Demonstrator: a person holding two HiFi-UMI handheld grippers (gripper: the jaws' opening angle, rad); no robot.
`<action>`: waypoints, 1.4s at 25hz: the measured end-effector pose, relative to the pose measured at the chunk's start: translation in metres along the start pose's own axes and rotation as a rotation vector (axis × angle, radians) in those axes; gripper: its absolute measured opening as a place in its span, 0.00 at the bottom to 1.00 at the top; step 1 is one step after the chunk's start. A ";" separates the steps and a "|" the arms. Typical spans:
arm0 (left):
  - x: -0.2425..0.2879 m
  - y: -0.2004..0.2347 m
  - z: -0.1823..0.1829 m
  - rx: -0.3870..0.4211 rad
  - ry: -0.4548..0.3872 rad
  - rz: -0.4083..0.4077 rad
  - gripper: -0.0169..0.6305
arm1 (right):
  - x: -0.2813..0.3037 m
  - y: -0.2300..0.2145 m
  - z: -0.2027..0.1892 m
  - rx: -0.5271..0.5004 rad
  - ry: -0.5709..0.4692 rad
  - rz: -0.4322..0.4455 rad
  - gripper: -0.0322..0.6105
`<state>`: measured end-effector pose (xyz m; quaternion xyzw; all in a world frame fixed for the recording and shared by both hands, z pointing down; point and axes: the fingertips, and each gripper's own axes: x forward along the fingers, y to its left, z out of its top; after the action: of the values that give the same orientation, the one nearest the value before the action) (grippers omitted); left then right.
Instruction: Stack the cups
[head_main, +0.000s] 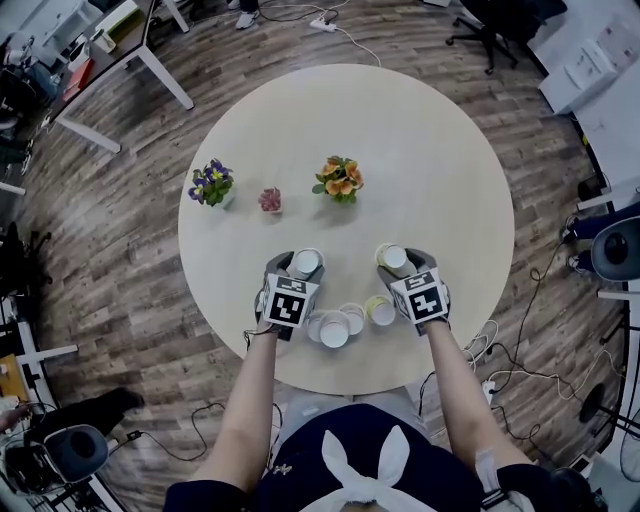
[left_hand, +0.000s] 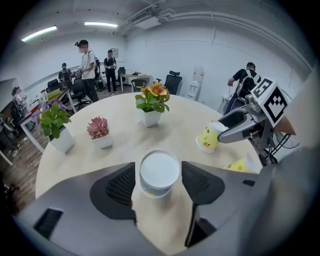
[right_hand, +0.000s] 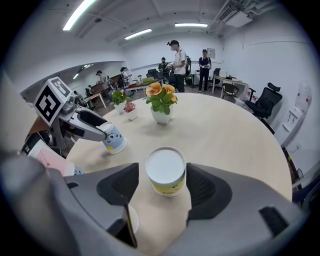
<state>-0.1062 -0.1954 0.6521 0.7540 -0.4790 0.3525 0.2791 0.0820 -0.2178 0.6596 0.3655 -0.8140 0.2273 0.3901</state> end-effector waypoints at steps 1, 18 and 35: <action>0.001 0.000 0.000 0.003 0.004 0.002 0.47 | 0.001 0.000 0.000 0.000 0.001 0.000 0.51; -0.006 0.002 -0.001 0.007 0.016 0.039 0.45 | -0.004 -0.007 0.007 0.006 -0.021 -0.019 0.45; -0.071 0.032 0.008 -0.109 -0.101 0.134 0.45 | -0.064 -0.010 0.037 -0.001 -0.152 -0.050 0.45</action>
<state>-0.1538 -0.1766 0.5935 0.7210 -0.5600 0.3052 0.2708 0.0996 -0.2217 0.5868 0.4016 -0.8320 0.1889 0.3328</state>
